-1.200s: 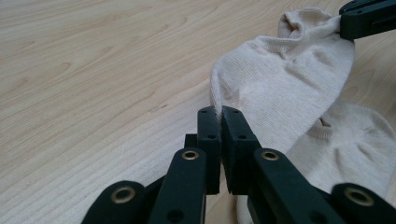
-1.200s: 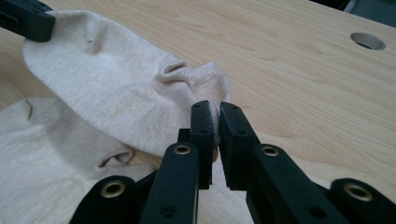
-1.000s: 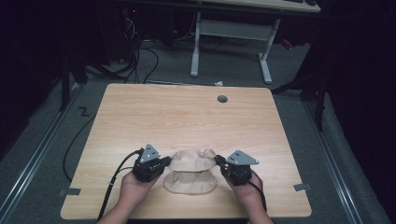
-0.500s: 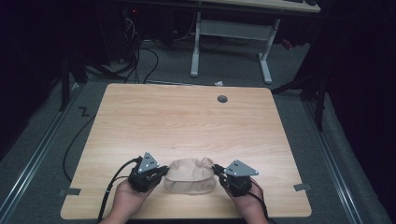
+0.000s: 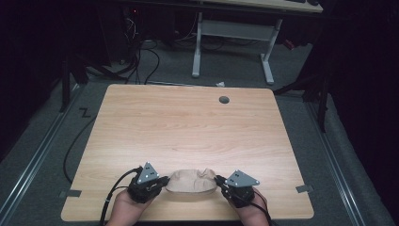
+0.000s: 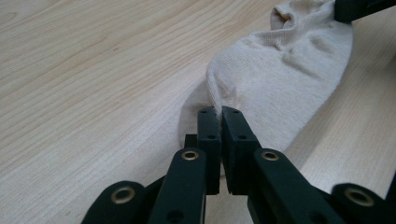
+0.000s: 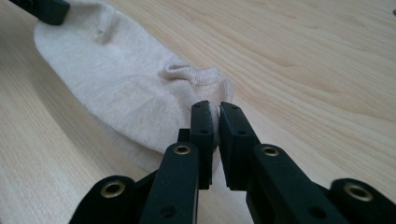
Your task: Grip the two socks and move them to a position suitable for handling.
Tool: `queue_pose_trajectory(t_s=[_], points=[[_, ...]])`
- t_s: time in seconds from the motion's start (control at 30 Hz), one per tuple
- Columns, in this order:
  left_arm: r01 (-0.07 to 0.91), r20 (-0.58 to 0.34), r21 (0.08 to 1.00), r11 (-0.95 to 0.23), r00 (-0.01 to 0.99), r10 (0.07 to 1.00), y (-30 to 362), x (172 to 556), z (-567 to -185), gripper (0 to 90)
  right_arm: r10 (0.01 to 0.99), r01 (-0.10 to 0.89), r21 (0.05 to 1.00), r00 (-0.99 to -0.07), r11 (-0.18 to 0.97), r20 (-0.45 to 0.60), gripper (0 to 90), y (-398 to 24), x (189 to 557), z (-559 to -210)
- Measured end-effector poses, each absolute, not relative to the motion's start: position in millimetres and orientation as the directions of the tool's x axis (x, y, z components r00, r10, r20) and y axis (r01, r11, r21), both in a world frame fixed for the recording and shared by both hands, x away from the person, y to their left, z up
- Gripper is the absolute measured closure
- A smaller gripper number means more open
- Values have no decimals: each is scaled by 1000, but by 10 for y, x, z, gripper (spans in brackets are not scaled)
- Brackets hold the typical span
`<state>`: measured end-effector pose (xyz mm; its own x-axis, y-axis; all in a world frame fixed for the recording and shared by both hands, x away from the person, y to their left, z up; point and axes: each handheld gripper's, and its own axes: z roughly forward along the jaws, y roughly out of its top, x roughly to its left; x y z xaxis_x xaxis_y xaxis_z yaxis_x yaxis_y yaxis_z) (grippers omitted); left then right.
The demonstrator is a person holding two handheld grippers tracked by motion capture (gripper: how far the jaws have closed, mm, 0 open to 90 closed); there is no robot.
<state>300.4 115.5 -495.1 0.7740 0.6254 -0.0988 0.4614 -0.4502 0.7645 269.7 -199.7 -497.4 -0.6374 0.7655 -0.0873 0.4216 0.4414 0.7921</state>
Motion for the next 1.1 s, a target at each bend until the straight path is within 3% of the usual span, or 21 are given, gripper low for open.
queue_pose_trajectory(t_s=[0.53, 0.7, 0.97, 1.1], points=[[481, -89, 734, -478, 767, 635, 1137, 3029, -5038, 848, 753, 433, 764, -650, 477, -102, 836, -1969, 2677, -5044], [500, -77, 702, -507, 761, 644, 1107, 3052, -5111, 768, 755, 473, 734, -651, 487, -81, 794, -1988, 2727, -5119], [495, -65, 715, -494, 751, 657, 1114, 3066, -5101, 691, 758, 475, 736, -647, 483, -79, 765, -1999, 2739, -5126], [491, -71, 724, -484, 751, 656, 1119, 3076, -5087, 646, 757, 471, 747, -650, 469, -65, 707, -2001, 2739, -5115]])
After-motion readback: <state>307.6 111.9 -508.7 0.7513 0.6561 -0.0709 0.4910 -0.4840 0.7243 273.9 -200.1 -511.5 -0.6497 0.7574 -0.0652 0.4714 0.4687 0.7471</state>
